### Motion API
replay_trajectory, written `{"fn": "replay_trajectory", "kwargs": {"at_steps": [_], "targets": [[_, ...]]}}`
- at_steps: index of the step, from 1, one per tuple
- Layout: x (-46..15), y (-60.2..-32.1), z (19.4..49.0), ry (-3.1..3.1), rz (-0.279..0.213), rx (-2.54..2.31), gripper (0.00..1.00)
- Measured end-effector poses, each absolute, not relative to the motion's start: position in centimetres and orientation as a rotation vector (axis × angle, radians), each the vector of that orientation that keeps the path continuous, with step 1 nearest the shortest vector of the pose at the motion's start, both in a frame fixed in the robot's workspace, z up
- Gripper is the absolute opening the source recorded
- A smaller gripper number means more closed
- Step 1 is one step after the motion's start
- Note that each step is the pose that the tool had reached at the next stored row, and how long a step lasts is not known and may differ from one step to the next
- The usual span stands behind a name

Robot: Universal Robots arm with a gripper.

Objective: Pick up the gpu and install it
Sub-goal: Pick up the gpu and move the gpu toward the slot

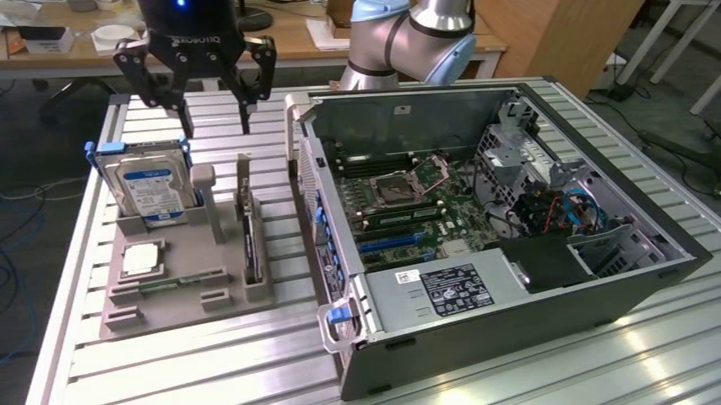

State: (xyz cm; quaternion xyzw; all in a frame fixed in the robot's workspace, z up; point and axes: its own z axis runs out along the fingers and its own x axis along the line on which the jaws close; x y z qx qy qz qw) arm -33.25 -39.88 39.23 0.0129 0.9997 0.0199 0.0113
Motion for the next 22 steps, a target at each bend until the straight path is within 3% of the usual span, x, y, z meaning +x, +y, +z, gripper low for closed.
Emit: {"fn": "replay_trajectory", "kwargs": {"at_steps": [22], "targets": [[-33.1,-40.3,36.7,3.121,0.059,-0.027,0.65]]}}
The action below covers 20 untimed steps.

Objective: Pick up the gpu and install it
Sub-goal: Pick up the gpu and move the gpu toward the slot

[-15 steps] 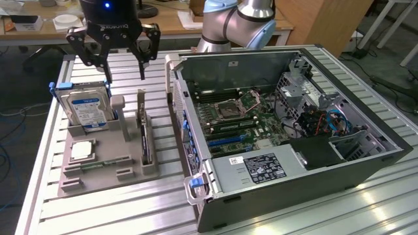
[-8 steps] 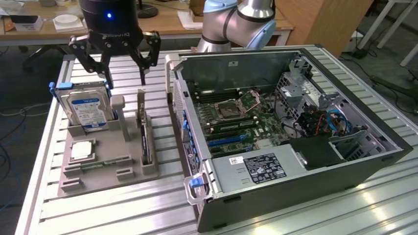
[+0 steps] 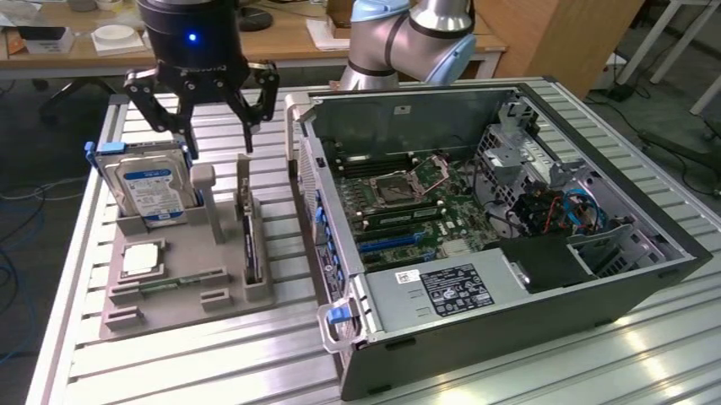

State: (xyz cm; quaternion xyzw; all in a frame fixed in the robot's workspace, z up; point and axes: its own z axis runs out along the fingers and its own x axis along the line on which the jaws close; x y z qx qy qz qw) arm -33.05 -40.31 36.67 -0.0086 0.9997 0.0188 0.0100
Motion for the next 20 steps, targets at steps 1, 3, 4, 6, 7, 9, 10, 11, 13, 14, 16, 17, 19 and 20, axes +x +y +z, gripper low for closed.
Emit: {"fn": "replay_trajectory", "kwargs": {"at_steps": [1,3,4,6,7,9,10,11,13,14,16,17,19,20], "targets": [[-33.0,-40.3,36.6,3.121,0.059,-0.027,0.65],[-32.9,-40.3,36.5,3.121,0.059,-0.027,0.65],[-32.8,-40.3,36.5,3.121,0.059,-0.027,0.65],[-32.7,-40.3,36.3,3.121,0.059,-0.027,0.65],[-32.7,-40.4,36.3,3.121,0.059,-0.027,0.65],[-32.6,-40.4,36.2,3.121,0.059,-0.026,0.65],[-32.6,-40.5,36.1,3.121,0.058,-0.025,0.65],[-32.6,-40.6,36.0,3.121,0.059,-0.025,0.65],[-32.6,-40.6,35.8,3.121,0.059,-0.022,0.65],[-32.6,-40.6,35.7,3.121,0.059,-0.021,0.65],[-32.6,-40.7,35.4,3.120,0.059,-0.019,0.65],[-32.6,-40.7,35.3,3.120,0.059,-0.017,0.65],[-32.6,-40.7,35.1,3.119,0.059,-0.014,0.65],[-32.6,-40.7,35.0,3.118,0.058,-0.012,0.65]]}}
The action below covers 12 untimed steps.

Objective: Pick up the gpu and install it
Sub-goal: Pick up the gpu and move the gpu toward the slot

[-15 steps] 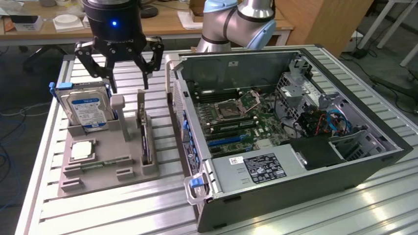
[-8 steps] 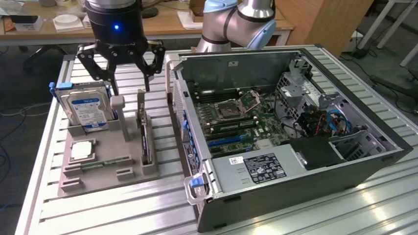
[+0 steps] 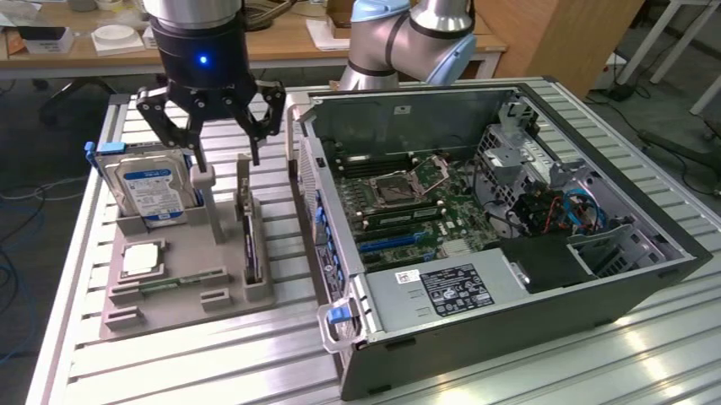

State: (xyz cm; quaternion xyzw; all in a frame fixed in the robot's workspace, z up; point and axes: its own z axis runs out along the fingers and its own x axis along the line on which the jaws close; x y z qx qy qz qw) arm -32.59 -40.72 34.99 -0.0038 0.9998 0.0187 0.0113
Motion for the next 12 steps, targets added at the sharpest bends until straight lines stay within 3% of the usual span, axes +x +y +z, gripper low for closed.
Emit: {"fn": "replay_trajectory", "kwargs": {"at_steps": [12], "targets": [[-32.6,-41.0,33.7,3.111,0.058,0.006,0.65]]}}
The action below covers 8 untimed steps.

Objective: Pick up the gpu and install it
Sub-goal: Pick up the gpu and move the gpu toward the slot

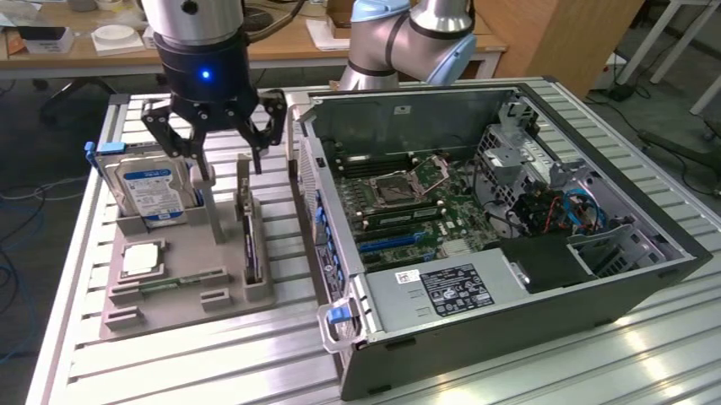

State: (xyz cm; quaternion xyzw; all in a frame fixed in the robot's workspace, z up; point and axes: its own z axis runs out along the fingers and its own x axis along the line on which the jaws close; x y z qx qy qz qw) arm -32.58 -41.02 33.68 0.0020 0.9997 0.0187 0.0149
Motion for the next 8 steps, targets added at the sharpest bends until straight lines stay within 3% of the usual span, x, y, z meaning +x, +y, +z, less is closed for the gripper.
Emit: {"fn": "replay_trajectory", "kwargs": {"at_steps": [8], "targets": [[-32.58,-41.35,32.85,3.108,0.058,0.008,0.65]]}}
